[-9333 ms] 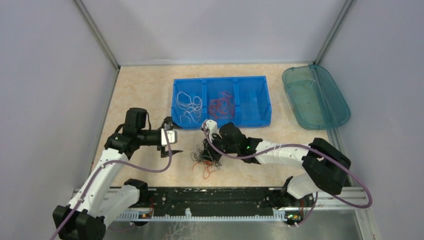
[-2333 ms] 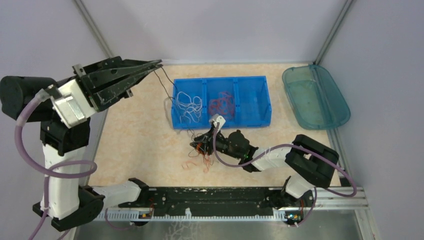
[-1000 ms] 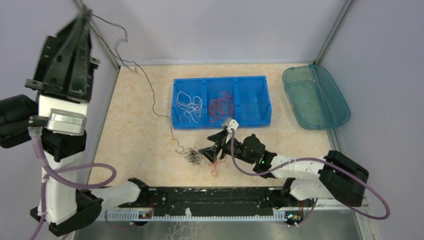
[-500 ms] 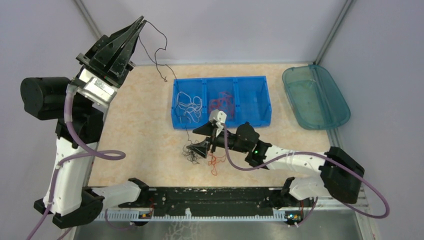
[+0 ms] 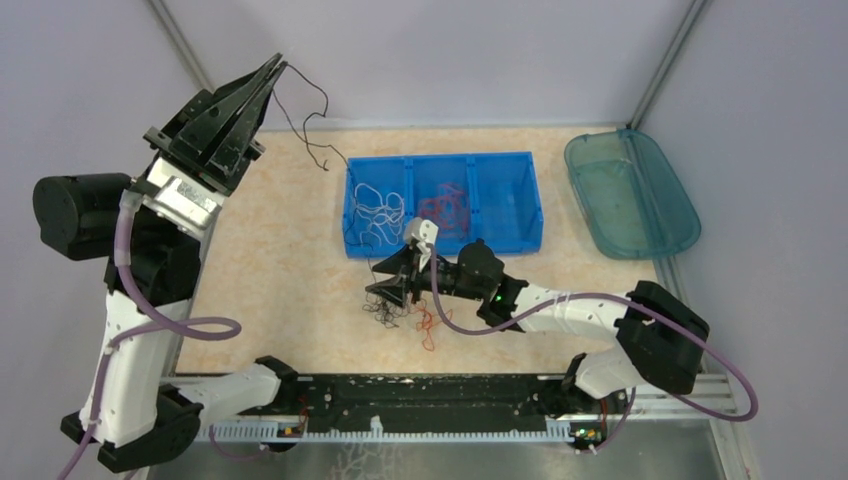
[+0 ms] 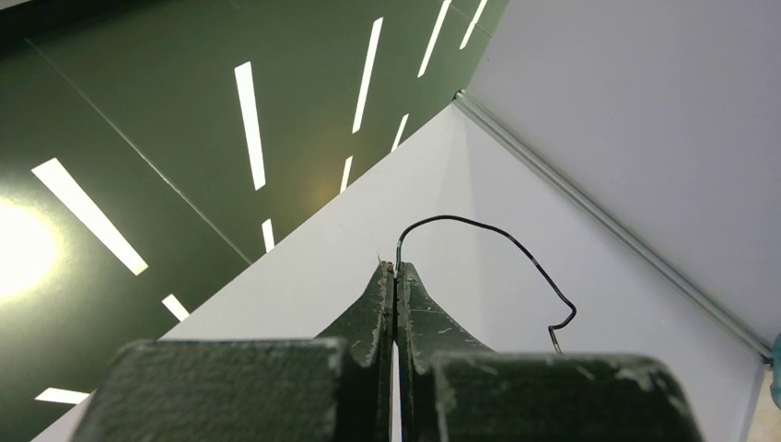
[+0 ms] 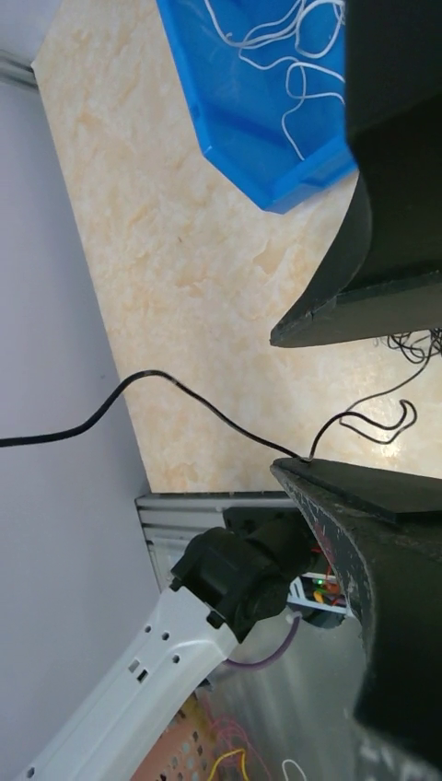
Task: Untangle the cables
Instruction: Untie the cable.
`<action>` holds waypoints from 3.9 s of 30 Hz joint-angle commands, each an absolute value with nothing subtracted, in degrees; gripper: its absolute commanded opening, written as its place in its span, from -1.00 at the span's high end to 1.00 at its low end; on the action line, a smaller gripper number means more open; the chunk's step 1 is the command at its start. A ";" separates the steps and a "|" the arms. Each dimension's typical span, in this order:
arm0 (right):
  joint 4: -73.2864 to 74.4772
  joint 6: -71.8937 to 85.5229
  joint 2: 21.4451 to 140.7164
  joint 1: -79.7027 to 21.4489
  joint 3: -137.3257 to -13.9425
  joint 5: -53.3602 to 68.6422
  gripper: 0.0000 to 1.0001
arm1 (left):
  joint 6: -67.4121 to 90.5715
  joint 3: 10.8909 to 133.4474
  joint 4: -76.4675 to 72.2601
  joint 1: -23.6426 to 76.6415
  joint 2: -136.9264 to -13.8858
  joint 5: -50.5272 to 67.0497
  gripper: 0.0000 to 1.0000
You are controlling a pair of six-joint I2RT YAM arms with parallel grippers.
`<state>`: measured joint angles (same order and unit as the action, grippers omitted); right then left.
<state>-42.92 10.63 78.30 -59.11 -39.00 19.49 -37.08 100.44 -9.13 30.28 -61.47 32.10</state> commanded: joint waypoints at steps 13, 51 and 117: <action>-41.22 8.99 71.15 -57.54 -46.82 17.69 1.00 | -22.43 88.75 1.35 30.50 -55.58 29.15 0.93; -52.68 18.85 67.00 -56.51 -46.44 17.62 1.00 | 7.39 46.70 -5.58 30.50 -47.85 56.10 0.26; -53.67 15.47 77.97 -56.95 -25.56 8.39 0.41 | -20.73 112.12 10.20 30.53 -61.63 46.42 1.00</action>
